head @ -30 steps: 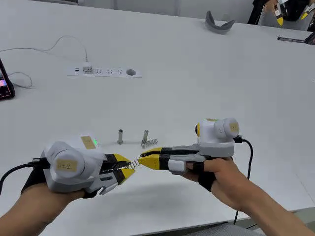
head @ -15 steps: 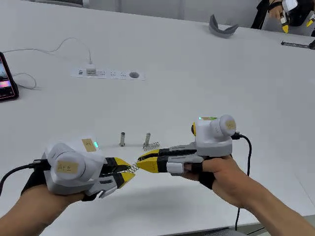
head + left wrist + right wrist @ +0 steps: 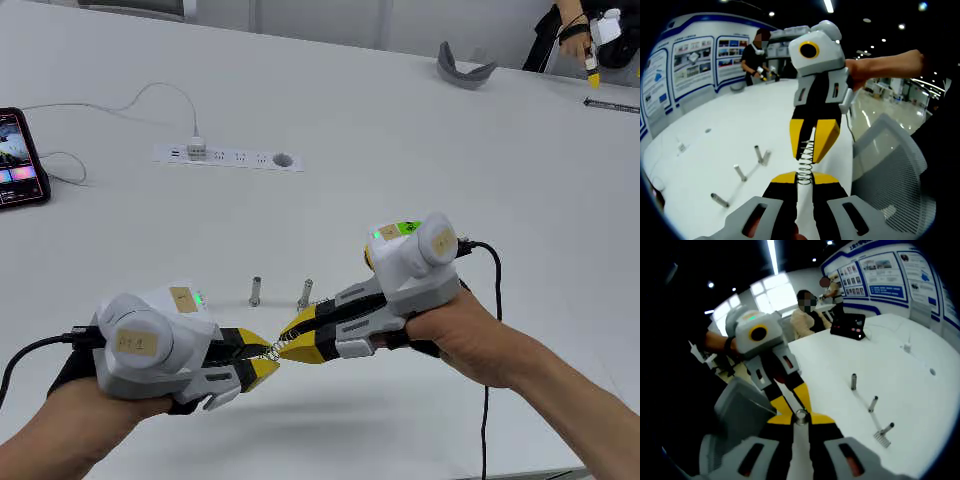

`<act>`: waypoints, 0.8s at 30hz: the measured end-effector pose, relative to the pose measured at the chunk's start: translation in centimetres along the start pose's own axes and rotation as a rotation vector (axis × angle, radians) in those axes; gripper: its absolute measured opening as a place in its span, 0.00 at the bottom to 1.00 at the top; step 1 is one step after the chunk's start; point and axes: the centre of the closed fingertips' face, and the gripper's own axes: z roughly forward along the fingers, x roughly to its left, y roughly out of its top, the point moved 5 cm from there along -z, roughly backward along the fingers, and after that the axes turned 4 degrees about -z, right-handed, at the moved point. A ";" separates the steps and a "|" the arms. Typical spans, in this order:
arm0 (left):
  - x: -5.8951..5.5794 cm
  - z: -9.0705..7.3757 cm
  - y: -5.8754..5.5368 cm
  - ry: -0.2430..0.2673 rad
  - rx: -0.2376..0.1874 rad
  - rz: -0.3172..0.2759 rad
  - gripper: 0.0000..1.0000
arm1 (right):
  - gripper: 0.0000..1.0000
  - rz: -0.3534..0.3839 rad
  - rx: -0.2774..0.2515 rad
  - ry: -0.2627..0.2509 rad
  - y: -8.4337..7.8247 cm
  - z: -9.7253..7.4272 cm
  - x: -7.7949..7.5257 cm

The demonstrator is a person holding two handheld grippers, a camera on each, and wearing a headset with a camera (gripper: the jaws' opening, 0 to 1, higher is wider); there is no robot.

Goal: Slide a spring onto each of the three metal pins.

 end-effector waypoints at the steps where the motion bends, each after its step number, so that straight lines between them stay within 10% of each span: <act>1: 0.0 0.0 0.0 -0.002 0.000 -0.001 0.10 | 0.12 -0.014 0.014 0.005 0.1 0.1 0.0; 24: -0.5 0.1 -0.5 -0.029 0.003 0.011 0.11 | 0.12 -0.129 0.145 0.057 0.0 1.2 0.4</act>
